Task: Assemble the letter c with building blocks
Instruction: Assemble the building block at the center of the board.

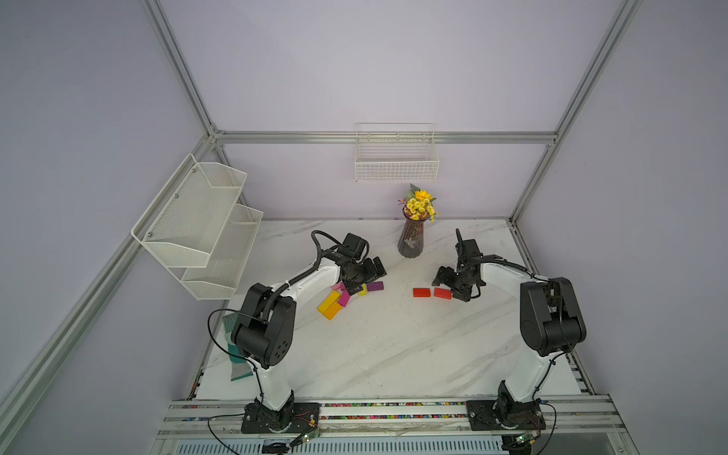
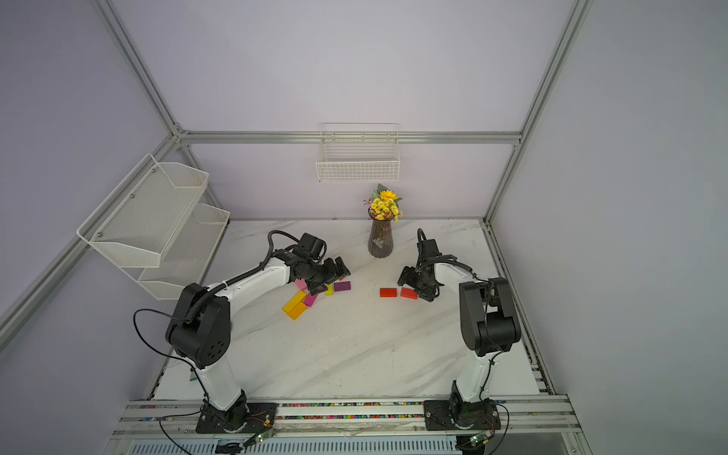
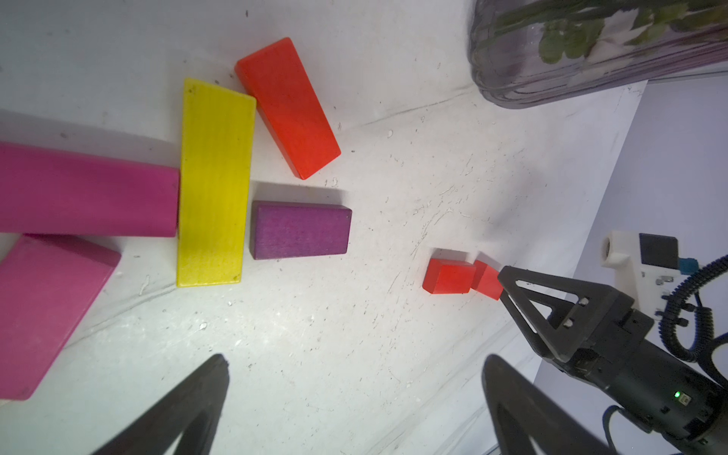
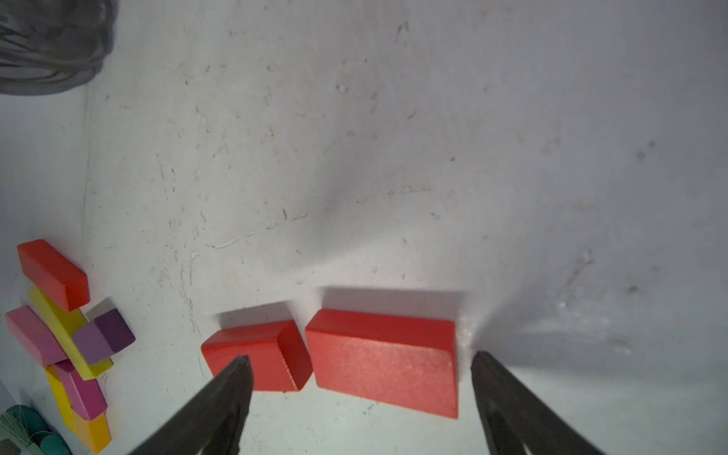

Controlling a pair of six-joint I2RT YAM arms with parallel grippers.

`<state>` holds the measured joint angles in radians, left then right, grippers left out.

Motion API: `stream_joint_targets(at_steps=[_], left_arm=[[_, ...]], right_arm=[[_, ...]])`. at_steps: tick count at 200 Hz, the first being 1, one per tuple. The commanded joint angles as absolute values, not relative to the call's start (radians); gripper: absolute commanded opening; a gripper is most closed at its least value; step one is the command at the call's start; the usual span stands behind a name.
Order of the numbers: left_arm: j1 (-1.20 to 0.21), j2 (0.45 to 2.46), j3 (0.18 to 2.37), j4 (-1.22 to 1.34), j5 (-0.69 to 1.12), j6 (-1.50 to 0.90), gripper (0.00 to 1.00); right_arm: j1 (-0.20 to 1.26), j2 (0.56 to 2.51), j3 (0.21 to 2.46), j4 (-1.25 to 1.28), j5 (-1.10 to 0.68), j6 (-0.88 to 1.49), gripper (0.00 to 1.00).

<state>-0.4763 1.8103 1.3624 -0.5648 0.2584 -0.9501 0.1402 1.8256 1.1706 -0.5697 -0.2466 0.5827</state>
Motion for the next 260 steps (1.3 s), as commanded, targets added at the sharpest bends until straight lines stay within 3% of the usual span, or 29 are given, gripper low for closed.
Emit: stream_joint_targets(at_steps=[1, 158, 260], left_arm=[[-0.476, 1.801, 1.400, -0.565, 0.270, -0.934, 1.00], [-0.476, 1.843, 1.437, -0.568, 0.274, -0.941, 1.00], [-0.476, 1.849, 1.451, -0.569, 0.276, -0.939, 1.00]], right_arm=[[0.133, 1.851, 1.194, -0.572, -0.262, 0.567, 0.89], [0.125, 1.916, 1.233, -0.543, -0.327, 0.548, 0.88], [0.126, 1.885, 1.215, -0.584, -0.270, 0.570, 0.87]])
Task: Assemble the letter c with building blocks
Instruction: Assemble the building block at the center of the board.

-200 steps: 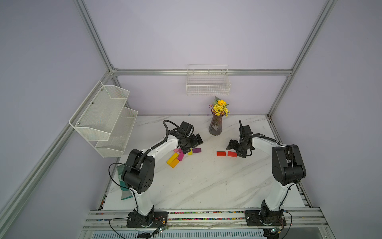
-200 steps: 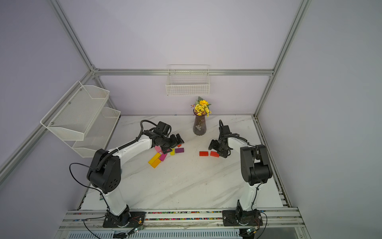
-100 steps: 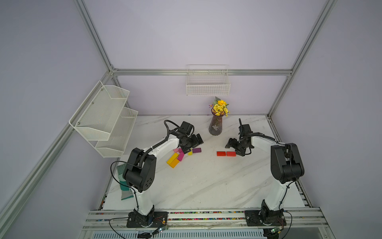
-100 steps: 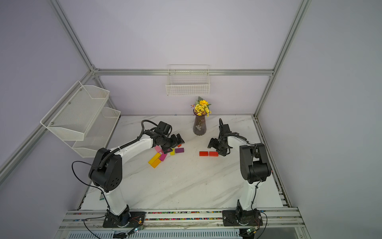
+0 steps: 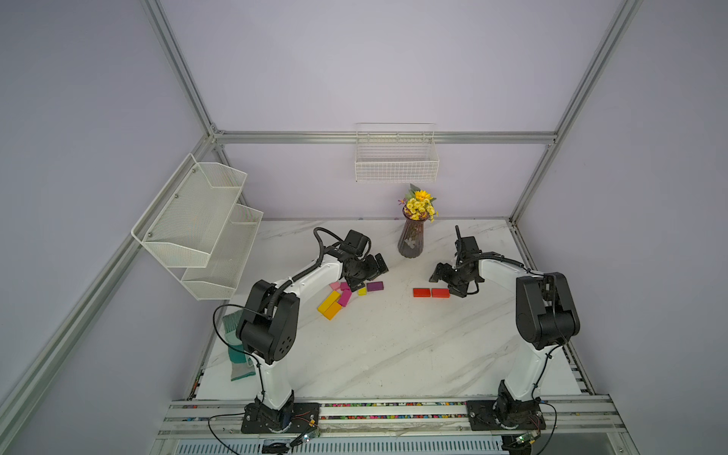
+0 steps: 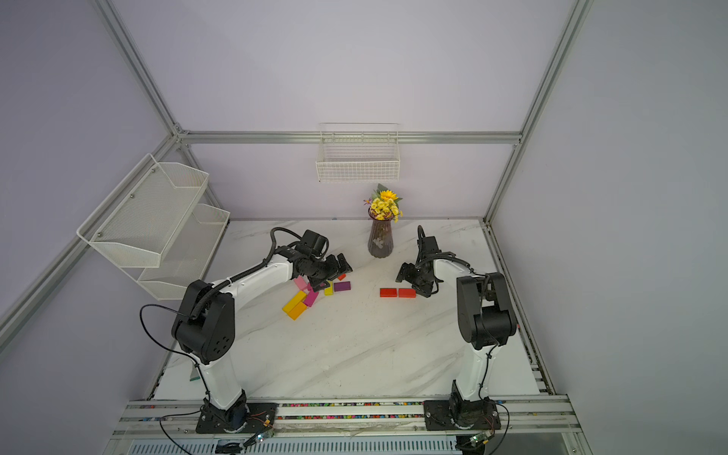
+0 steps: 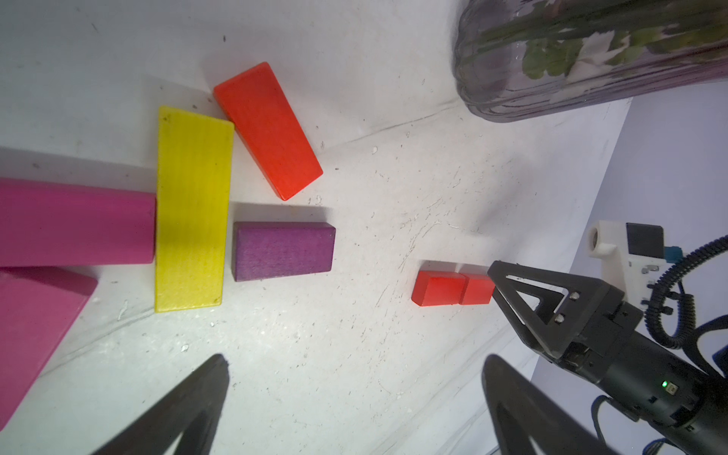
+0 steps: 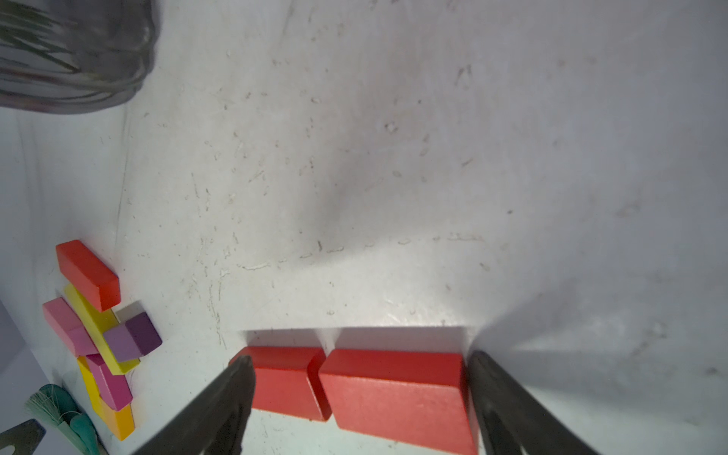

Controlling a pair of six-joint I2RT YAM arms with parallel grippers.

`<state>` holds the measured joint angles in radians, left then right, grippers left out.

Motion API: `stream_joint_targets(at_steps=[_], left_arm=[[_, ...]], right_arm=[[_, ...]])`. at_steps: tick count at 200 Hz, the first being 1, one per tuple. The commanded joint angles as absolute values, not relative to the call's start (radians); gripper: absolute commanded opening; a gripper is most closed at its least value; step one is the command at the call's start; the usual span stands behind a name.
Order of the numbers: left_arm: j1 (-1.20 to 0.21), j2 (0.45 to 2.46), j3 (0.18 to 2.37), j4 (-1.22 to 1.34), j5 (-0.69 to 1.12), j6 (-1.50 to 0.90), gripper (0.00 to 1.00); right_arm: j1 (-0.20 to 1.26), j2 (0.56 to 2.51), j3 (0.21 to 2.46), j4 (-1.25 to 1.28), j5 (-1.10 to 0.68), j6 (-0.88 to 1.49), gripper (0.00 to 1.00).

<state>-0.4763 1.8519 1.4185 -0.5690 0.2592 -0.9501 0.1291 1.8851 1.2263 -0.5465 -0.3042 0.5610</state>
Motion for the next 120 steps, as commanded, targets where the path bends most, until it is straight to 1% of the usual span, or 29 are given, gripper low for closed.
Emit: stream_joint_targets(at_steps=[1, 35, 87, 120], left_arm=[[-0.476, 1.849, 1.449, -0.569, 0.276, -0.939, 1.00], [-0.476, 1.848, 1.447, -0.569, 0.278, -0.939, 1.00], [-0.476, 1.844, 1.443, -0.569, 0.278, -0.939, 1.00], [-0.476, 1.843, 1.443, -0.568, 0.280, -0.939, 1.00]], right_arm=[[0.126, 1.885, 1.213, -0.584, -0.271, 0.570, 0.87], [0.126, 1.875, 1.203, -0.584, -0.270, 0.572, 0.87], [0.126, 1.848, 1.195, -0.595, -0.221, 0.578, 0.87], [0.126, 1.841, 1.189, -0.589, -0.239, 0.571, 0.86]])
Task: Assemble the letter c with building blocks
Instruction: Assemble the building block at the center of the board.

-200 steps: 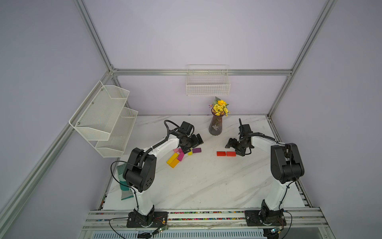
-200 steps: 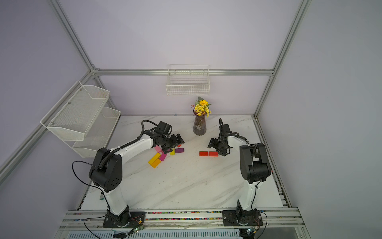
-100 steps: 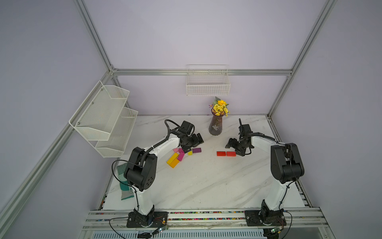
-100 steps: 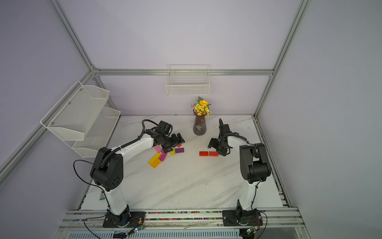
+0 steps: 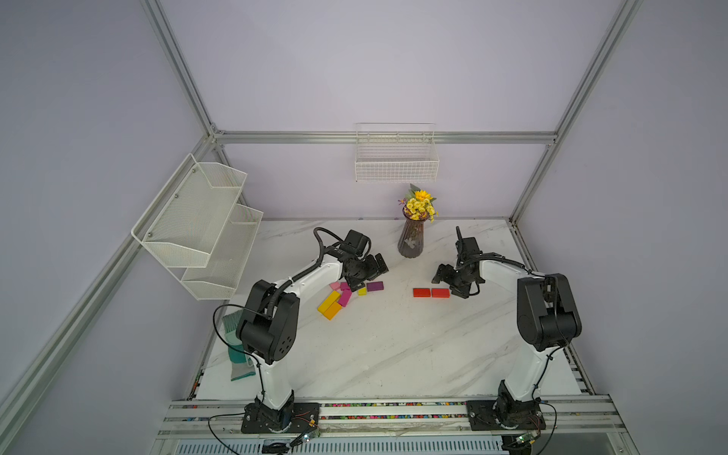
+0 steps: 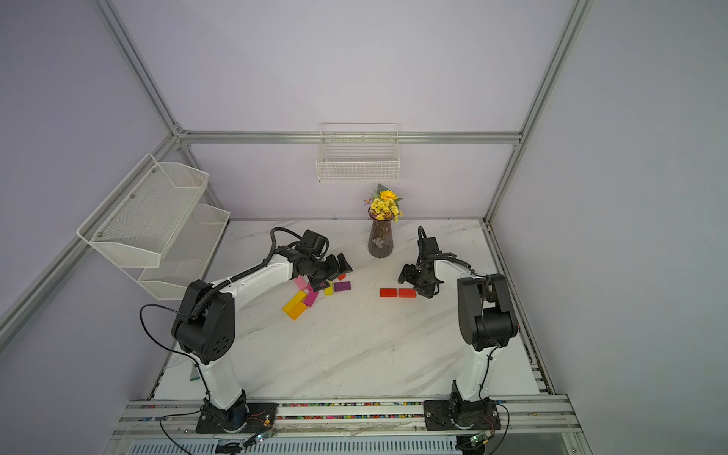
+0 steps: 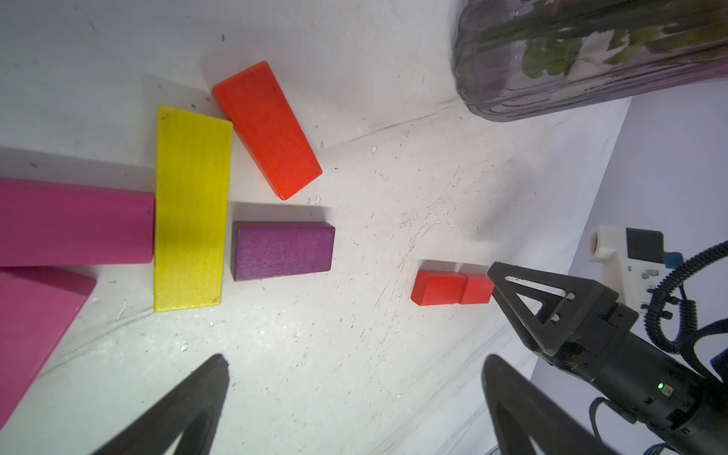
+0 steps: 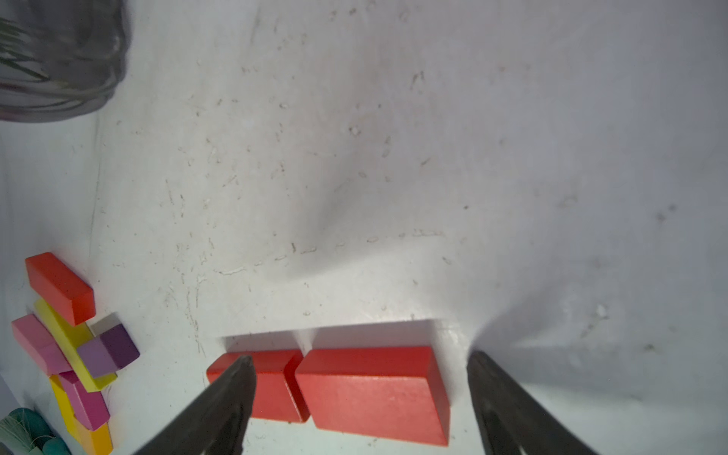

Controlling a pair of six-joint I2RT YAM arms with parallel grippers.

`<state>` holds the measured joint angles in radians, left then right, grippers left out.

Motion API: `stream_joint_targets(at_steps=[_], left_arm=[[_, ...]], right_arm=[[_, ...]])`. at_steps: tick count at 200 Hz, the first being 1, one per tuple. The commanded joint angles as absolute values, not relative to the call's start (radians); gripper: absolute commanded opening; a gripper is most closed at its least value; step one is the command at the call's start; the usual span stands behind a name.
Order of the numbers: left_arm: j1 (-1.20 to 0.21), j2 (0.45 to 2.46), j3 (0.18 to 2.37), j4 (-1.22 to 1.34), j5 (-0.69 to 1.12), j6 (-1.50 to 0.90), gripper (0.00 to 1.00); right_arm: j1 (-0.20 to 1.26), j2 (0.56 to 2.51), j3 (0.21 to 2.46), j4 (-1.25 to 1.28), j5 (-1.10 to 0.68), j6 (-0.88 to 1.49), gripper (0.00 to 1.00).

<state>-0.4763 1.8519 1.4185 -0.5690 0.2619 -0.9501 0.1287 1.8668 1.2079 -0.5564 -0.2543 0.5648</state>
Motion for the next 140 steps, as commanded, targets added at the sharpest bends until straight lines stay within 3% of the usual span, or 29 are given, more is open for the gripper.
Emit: stream_joint_targets(at_steps=[1, 140], left_arm=[[-0.476, 1.843, 1.443, -0.568, 0.279, -0.939, 1.00], [-0.476, 1.841, 1.440, -0.568, 0.278, -0.940, 1.00]], right_arm=[[0.126, 1.841, 1.190, -0.589, -0.240, 0.571, 0.86], [0.126, 1.849, 1.179, -0.552, -0.318, 0.565, 0.83]])
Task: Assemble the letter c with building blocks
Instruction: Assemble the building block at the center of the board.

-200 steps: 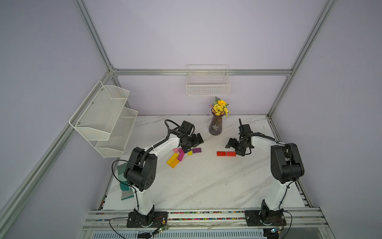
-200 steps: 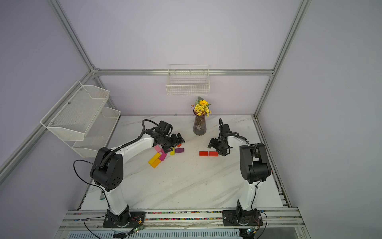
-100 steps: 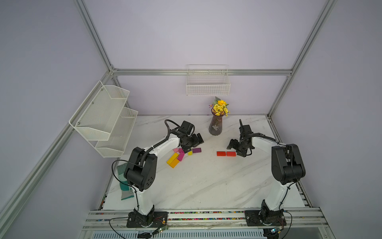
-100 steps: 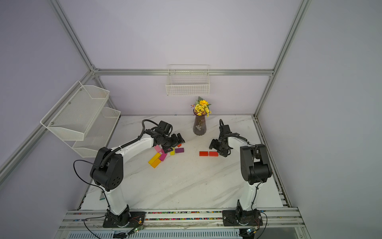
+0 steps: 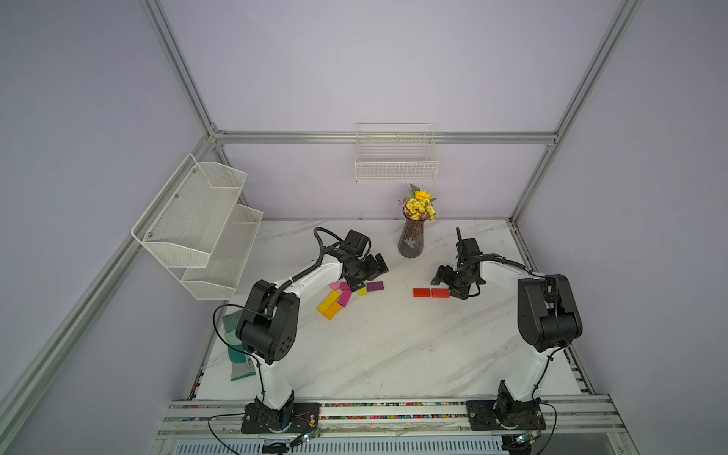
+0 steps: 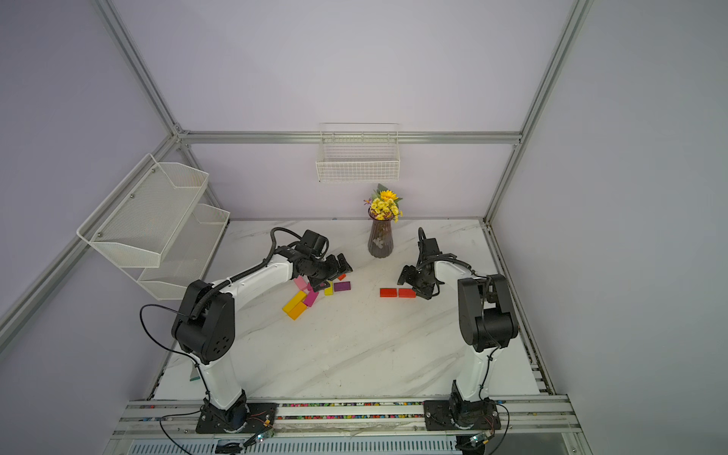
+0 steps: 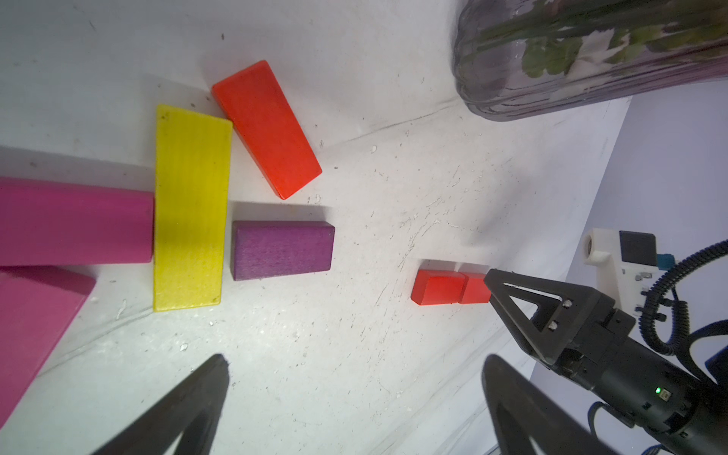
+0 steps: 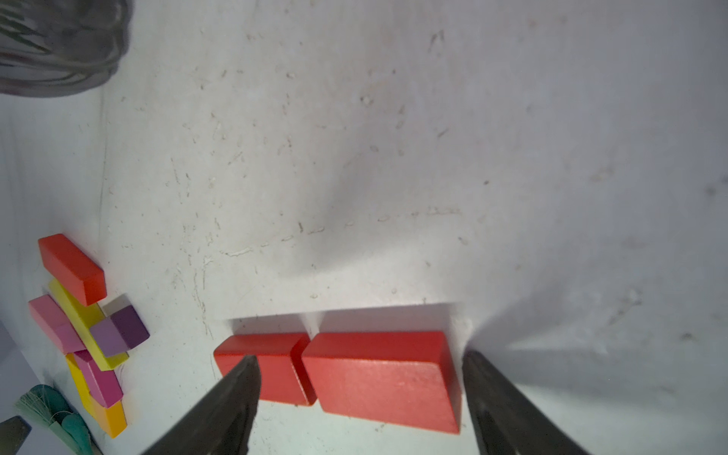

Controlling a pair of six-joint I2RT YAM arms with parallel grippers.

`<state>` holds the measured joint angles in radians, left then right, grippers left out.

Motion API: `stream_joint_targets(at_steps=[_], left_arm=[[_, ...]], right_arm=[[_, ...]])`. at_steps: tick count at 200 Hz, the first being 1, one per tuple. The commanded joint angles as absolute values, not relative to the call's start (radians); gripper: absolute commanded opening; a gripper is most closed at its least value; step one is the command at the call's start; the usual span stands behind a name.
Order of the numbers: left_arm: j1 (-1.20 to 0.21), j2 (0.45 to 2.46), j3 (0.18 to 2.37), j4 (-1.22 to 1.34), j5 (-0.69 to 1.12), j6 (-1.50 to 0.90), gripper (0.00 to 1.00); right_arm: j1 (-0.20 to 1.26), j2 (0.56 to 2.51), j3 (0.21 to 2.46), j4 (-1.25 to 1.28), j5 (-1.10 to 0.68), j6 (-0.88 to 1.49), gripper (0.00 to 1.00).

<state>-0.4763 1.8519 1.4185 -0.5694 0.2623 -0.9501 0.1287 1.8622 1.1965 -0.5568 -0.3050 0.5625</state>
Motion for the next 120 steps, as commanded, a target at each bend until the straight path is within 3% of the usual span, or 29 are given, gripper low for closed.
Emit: stream_joint_targets(at_steps=[1, 120], left_arm=[[-0.476, 1.840, 1.440, -0.568, 0.278, -0.940, 1.00], [-0.476, 1.845, 1.446, -0.565, 0.278, -0.944, 1.00]], right_arm=[[0.126, 1.849, 1.178, -0.552, -0.318, 0.565, 0.83], [0.126, 1.856, 1.178, -0.535, -0.347, 0.569, 0.81]])
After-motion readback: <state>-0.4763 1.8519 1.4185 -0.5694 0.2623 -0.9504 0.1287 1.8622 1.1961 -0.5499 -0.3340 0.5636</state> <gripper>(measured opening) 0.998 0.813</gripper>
